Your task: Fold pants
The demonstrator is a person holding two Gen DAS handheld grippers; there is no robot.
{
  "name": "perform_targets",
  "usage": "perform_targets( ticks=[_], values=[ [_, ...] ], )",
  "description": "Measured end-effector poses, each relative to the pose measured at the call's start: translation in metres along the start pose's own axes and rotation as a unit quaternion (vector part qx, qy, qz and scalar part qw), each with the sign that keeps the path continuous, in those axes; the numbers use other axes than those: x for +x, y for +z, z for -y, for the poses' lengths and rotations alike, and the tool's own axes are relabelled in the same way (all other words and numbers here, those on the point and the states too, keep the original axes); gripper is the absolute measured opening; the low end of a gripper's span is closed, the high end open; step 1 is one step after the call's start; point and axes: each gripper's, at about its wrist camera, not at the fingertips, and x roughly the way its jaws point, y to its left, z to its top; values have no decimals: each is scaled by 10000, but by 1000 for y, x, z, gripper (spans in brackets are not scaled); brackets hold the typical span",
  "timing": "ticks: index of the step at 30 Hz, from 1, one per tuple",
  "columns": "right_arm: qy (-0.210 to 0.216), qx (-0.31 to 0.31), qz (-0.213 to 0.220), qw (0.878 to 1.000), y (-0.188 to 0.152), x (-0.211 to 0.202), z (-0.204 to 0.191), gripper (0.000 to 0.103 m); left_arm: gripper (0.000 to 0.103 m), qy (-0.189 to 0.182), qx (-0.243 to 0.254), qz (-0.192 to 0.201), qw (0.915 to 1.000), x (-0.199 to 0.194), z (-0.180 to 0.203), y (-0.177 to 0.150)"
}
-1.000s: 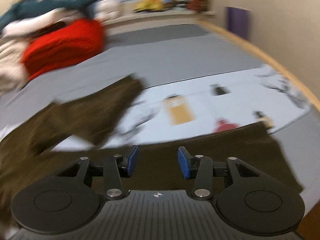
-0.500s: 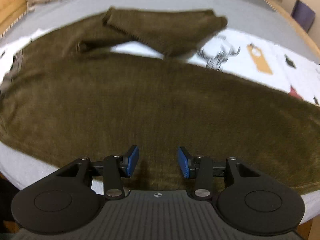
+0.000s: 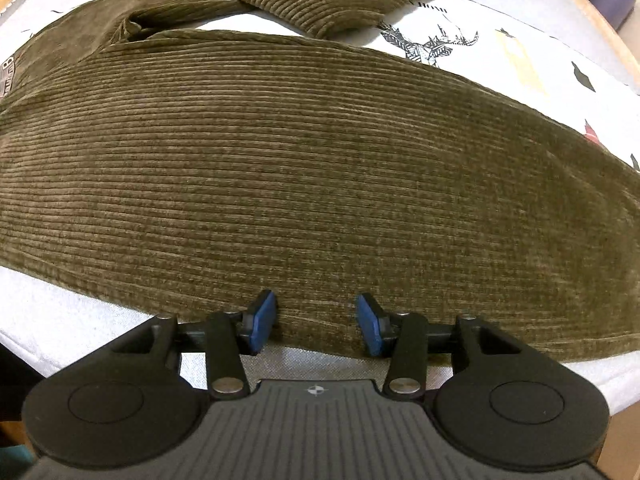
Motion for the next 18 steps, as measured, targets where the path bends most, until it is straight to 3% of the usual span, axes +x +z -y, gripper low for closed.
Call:
perform_targets(
  ticks=[1, 3, 6, 11, 16, 18],
  values=[
    [-17, -34, 1, 10000, -1, 0, -1, 48, 65, 30, 44, 28, 10000, -1, -1, -1],
    [-30, -72, -3, 10000, 0, 1, -2, 48, 42, 103, -8, 109, 9999, -6, -5, -2],
    [14, -121, -28, 9999, 6, 5, -2, 47, 34, -65, -134, 163, 9998, -12, -15, -5],
    [103, -257, -66, 9996, 7, 6, -9, 44, 32, 125, 245, 252, 9993, -20, -10, -13],
    [251, -388, -119, 9989, 9, 5, -18, 44, 32, 146, -89, 175, 9997, -22, -24, -14],
    [272, -450, -117, 9985, 10, 5, -20, 44, 38, 158, -111, 162, 9997, -22, -20, -10]
  ],
)
